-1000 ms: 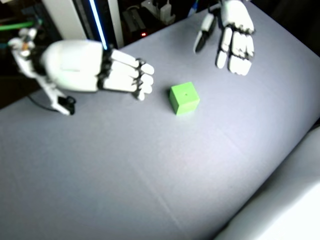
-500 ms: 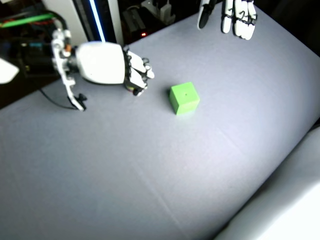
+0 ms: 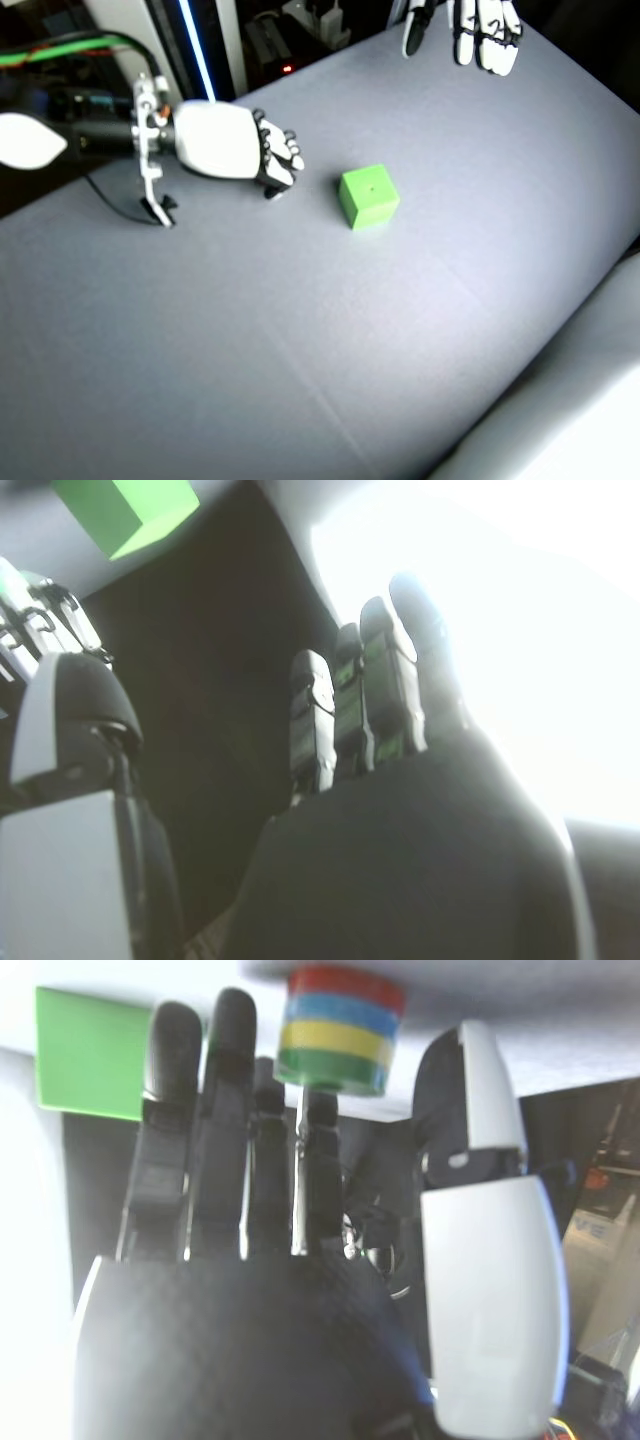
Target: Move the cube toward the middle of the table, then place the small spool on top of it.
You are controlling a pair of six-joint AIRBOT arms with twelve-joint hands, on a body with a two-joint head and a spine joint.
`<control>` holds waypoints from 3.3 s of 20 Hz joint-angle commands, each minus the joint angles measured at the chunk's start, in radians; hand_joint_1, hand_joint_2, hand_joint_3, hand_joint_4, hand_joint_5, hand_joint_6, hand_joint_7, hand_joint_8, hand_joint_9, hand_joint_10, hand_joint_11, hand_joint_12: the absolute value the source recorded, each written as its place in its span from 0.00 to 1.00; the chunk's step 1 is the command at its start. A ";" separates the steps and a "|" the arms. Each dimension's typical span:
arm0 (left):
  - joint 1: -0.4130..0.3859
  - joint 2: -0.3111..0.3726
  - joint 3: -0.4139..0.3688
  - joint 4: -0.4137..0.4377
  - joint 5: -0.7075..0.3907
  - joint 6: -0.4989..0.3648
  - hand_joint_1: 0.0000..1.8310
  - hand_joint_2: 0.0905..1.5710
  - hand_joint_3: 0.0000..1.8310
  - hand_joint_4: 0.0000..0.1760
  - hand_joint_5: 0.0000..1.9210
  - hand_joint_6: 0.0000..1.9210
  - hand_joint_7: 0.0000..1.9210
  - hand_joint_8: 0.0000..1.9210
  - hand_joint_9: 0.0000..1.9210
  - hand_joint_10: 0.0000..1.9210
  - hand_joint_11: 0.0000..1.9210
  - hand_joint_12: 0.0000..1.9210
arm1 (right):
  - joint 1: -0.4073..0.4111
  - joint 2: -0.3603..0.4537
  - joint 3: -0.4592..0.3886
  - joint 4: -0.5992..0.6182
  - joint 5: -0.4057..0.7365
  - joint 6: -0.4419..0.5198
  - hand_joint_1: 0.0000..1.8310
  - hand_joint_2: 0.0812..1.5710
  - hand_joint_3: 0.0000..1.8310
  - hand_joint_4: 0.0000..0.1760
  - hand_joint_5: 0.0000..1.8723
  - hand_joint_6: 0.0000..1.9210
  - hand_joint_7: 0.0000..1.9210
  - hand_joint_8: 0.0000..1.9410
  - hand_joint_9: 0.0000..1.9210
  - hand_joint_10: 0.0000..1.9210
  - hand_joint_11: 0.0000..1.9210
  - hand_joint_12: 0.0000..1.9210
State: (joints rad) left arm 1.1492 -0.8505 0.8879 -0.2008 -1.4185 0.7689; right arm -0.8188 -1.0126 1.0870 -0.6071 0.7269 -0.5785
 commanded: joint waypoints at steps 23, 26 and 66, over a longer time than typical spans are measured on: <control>0.011 -0.004 -0.005 -0.015 -0.147 -0.015 0.48 0.65 0.00 0.39 0.17 0.00 0.14 0.00 0.13 0.00 0.00 0.38 | 0.040 -0.023 0.012 0.023 0.089 0.004 0.62 0.73 0.00 0.00 0.46 0.61 0.36 0.92 0.52 1.00 0.62 1.00; 0.015 -0.004 -0.005 -0.018 -0.148 -0.015 0.49 0.65 0.00 0.44 0.17 0.00 0.15 0.00 0.13 0.00 0.00 0.39 | 0.066 -0.020 0.017 0.023 0.103 0.004 0.62 0.72 0.00 0.00 0.47 0.60 0.37 0.95 0.53 1.00 0.62 1.00; 0.023 -0.025 0.013 -0.024 -0.114 -0.039 0.50 0.63 0.00 0.48 0.18 0.00 0.15 0.00 0.14 0.00 0.03 0.37 | 0.371 -0.244 0.285 0.077 -0.025 -0.014 0.68 0.67 0.00 0.00 0.52 0.49 0.59 0.42 0.52 0.40 0.43 0.66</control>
State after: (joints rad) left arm 1.1770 -0.8700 0.8974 -0.2268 -1.4178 0.7353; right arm -0.4576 -1.2587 1.3727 -0.5434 0.6300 -0.5911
